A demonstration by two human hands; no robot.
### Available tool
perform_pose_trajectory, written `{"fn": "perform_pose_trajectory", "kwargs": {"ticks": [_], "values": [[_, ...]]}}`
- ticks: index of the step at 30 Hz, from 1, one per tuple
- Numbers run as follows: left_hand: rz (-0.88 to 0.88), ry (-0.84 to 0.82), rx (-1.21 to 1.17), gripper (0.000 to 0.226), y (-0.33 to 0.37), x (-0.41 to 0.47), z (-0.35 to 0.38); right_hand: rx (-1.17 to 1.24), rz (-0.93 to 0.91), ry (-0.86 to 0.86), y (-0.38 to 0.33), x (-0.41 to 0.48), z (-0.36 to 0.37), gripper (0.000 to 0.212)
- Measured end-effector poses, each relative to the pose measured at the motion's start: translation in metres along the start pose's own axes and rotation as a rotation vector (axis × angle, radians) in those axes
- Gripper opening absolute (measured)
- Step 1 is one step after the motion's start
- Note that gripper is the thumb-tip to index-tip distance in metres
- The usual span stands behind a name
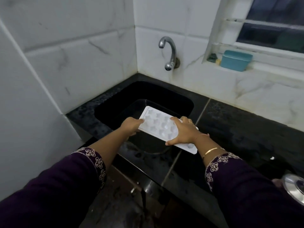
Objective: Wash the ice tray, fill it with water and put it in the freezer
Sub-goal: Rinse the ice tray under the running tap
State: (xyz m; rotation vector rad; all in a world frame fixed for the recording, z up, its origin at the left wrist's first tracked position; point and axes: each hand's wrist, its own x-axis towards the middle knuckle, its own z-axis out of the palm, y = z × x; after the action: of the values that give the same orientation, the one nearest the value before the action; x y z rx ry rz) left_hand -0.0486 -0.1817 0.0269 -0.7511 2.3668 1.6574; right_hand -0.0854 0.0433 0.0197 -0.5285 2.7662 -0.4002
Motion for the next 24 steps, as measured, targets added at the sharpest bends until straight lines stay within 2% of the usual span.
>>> {"fn": "perform_pose_trajectory", "kwargs": {"ticks": [3, 7, 14, 17, 20, 24], "values": [[-0.015, -0.027, -0.127, 0.019, -0.002, 0.003, -0.039, -0.009, -0.031, 0.018, -0.034, 0.021, -0.001, 0.117], [-0.018, -0.034, -0.219, 0.027, -0.005, 0.014, -0.078, -0.012, -0.058, 0.042, -0.073, 0.049, -0.004, 0.117], [-0.043, -0.066, -0.549, 0.039, 0.012, 0.037, -0.118, -0.002, -0.121, 0.046, -0.107, 0.095, -0.019, 0.118], [-0.046, -0.104, -0.524, 0.043, 0.025, 0.054, -0.125, 0.020, -0.118, 0.035, -0.110, 0.114, -0.021, 0.119], [-0.070, -0.137, -0.440, 0.037, 0.040, 0.078, -0.127, -0.014, -0.161, 0.023, -0.110, 0.132, -0.022, 0.117], [0.003, -0.068, -0.285, 0.062, 0.059, 0.118, -0.118, 0.003, -0.183, 0.033, -0.104, 0.162, -0.028, 0.117]]}}
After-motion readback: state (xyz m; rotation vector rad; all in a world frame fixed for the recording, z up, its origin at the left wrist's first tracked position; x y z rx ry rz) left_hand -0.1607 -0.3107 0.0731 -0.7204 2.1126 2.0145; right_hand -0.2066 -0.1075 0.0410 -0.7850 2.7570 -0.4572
